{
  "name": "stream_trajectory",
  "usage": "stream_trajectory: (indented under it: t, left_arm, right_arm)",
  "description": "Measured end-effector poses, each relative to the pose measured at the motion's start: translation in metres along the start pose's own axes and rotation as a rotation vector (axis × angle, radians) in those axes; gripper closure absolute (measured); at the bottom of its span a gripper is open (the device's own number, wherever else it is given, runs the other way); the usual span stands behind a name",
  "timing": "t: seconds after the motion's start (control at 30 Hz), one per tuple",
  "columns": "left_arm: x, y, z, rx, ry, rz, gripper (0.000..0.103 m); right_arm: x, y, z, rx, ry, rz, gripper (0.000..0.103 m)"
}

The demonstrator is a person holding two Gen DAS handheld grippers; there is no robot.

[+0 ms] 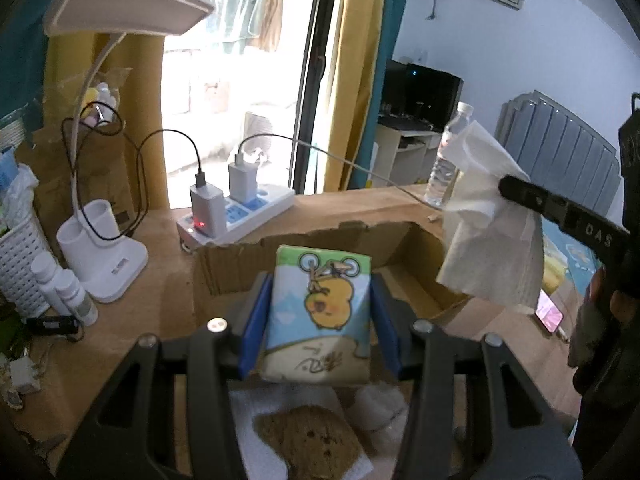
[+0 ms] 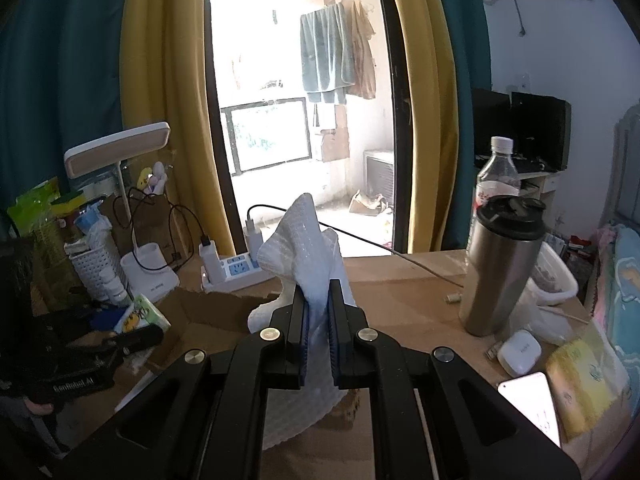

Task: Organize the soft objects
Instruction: 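Lower tissue pack into box with left tool while right tool drops the cloth in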

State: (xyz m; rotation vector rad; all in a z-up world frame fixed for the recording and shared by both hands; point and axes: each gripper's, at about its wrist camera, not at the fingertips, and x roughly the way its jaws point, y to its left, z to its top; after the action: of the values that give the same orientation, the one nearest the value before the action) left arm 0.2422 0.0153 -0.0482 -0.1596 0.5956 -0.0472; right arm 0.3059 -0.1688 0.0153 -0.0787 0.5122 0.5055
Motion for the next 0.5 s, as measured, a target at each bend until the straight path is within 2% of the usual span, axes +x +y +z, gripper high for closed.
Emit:
stream_trajectory:
  t: [0.2, 0.5]
  left_arm:
    - [0.023, 0.003, 0.001, -0.011, 0.031, 0.012, 0.054]
    - [0.047, 0.010, -0.002, -0.018, 0.071, 0.051, 0.054]
  right_arm:
    - [0.029, 0.006, 0.001, -0.017, 0.015, 0.033, 0.094]
    - [0.069, 0.007, -0.026, -0.031, 0.120, 0.063, 0.094]
